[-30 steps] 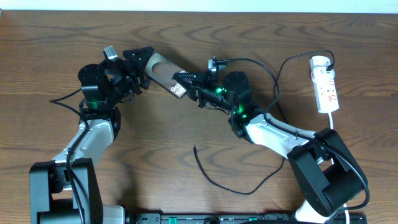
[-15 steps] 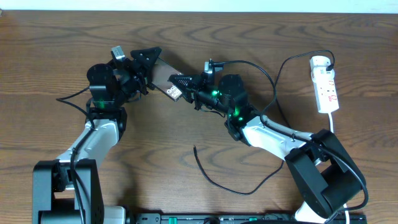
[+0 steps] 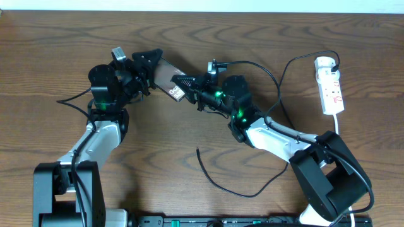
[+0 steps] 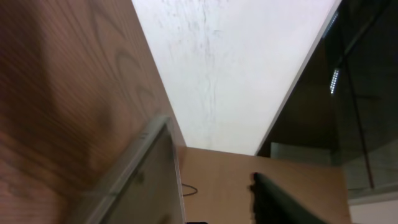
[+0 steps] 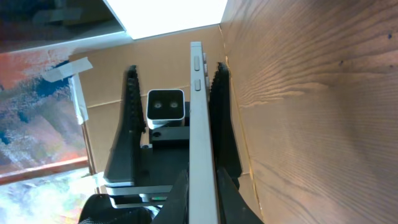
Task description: Plug charger to phone and switch on socket
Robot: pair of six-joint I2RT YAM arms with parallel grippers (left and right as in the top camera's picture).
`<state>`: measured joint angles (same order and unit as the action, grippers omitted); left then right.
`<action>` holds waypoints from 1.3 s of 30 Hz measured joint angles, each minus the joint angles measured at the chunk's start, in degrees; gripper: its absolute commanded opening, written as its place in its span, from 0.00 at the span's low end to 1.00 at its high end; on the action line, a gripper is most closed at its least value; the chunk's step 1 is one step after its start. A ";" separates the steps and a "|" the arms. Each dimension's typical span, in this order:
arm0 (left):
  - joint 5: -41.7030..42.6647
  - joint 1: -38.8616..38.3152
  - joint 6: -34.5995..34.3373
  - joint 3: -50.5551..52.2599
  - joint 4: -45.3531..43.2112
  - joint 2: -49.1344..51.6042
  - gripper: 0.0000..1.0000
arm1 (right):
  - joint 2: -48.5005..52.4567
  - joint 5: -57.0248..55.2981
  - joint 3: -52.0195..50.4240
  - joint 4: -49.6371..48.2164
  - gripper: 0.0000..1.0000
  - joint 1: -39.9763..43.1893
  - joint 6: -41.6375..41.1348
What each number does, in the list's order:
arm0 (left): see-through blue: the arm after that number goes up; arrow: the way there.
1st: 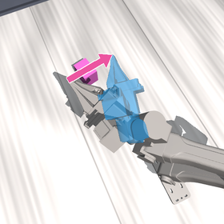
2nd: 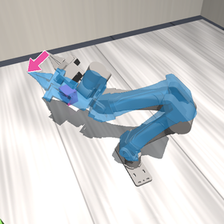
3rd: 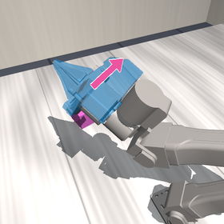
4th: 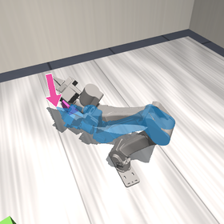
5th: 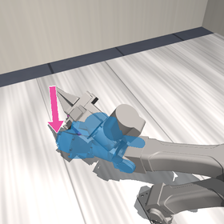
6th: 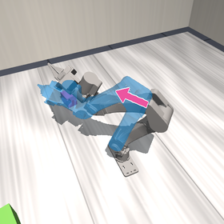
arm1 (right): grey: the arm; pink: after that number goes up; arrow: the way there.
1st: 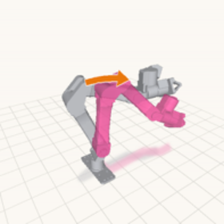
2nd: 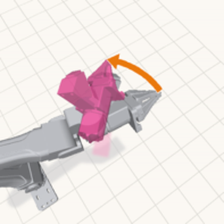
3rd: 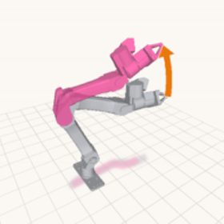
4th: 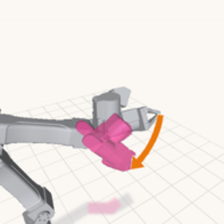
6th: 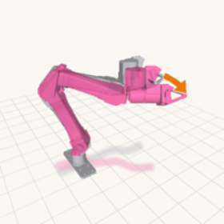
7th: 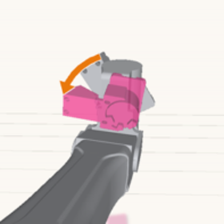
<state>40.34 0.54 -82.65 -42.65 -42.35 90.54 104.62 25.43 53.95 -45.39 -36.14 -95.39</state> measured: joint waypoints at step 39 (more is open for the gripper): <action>-0.66 0.00 -0.98 0.44 0.02 0.00 0.07 | -0.07 0.00 0.35 -0.92 0.02 0.57 -3.17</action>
<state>39.68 0.54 -83.64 -42.22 -42.33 90.54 104.55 25.43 54.30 -46.30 -35.57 -98.56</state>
